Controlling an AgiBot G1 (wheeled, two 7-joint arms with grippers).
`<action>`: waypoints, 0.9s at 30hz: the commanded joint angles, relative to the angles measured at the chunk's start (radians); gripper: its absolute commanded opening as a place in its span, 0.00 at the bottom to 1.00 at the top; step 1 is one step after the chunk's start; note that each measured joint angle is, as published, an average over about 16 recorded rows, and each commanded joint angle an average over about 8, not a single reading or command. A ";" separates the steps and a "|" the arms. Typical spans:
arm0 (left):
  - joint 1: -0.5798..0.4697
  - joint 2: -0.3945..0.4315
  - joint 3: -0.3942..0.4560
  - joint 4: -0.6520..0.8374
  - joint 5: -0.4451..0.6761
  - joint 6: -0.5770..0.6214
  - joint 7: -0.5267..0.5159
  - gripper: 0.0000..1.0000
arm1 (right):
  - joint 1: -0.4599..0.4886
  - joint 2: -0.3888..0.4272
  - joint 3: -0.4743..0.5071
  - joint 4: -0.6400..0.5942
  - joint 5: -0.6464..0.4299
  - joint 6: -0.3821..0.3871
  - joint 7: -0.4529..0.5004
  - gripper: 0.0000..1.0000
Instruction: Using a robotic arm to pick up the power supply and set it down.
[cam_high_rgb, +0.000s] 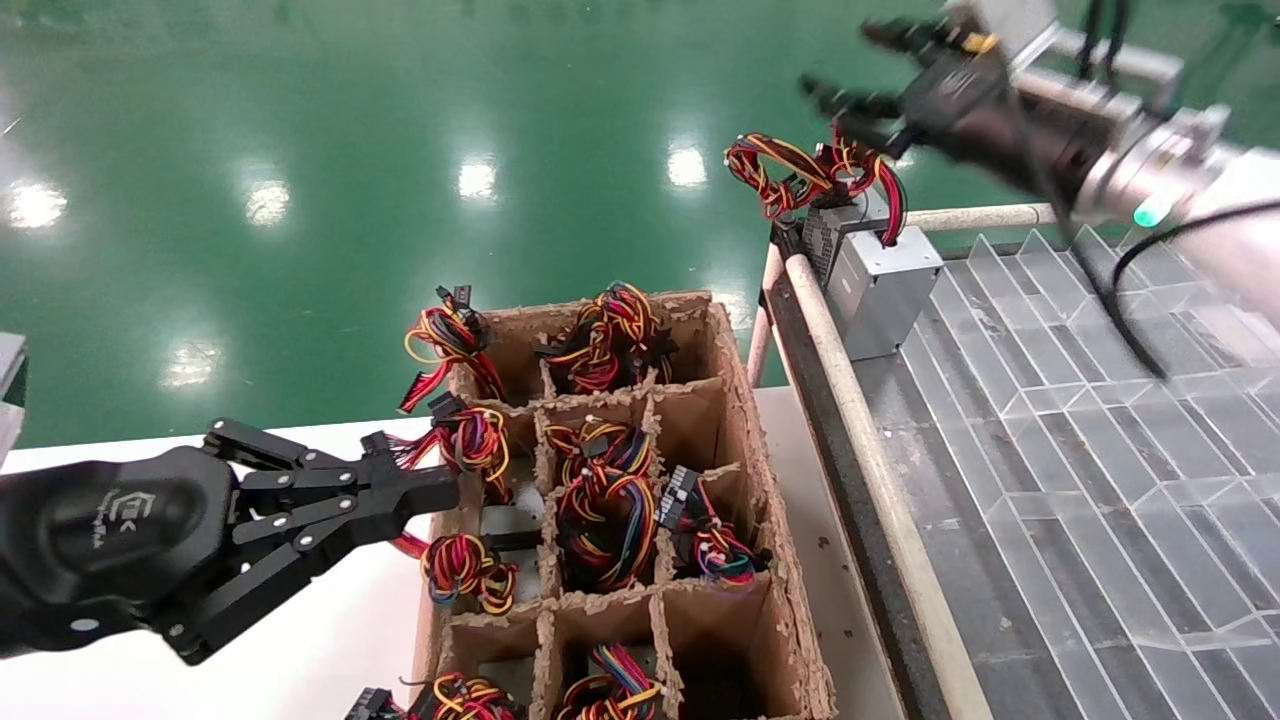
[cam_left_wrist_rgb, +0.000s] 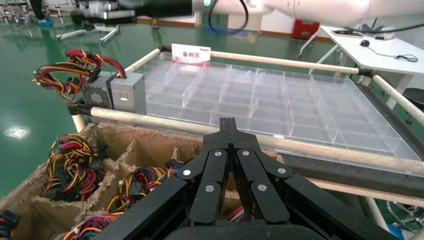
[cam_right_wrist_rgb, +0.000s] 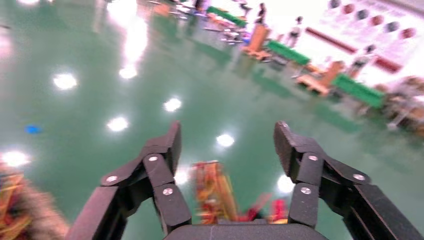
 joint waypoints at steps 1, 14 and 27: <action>0.000 0.000 0.000 0.000 0.000 0.000 0.000 0.00 | -0.013 0.007 0.008 0.014 0.017 -0.010 -0.003 1.00; 0.000 0.000 0.000 0.000 0.000 0.000 0.000 0.88 | -0.163 0.107 0.009 0.225 0.142 -0.138 0.124 1.00; 0.000 0.000 0.000 0.000 0.000 0.000 0.000 1.00 | -0.311 0.205 0.009 0.433 0.265 -0.263 0.250 1.00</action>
